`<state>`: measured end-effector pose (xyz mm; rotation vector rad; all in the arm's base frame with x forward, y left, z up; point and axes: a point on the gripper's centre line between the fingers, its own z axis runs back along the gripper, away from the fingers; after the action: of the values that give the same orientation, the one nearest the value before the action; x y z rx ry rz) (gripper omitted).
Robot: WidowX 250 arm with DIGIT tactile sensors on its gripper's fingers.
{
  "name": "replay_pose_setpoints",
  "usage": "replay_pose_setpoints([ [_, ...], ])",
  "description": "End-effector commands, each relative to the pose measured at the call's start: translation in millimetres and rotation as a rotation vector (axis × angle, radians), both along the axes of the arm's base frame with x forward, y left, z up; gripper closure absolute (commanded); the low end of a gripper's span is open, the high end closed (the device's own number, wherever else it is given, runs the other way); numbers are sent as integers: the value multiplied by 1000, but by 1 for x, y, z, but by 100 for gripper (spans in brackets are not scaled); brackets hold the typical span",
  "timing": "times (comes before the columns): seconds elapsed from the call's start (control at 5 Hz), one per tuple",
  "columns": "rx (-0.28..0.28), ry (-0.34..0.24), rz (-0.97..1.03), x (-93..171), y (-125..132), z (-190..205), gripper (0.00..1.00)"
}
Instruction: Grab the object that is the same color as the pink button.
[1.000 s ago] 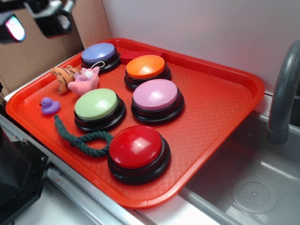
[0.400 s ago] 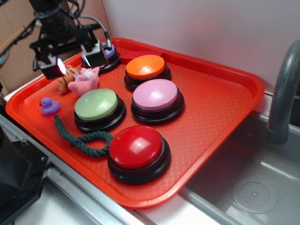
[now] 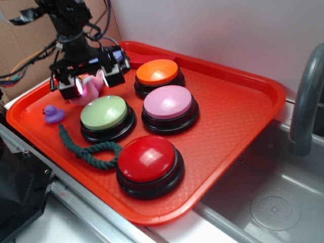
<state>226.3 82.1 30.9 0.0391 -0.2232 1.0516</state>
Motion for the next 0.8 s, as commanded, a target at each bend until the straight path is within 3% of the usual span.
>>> replay_pose_setpoints([
  [0.0, -4, -26, 53, 1, 21, -7, 0],
  [0.2, -19, -32, 38, 1, 22, -5, 100],
  [0.6, -7, -5, -56, 3, 23, 3, 100],
])
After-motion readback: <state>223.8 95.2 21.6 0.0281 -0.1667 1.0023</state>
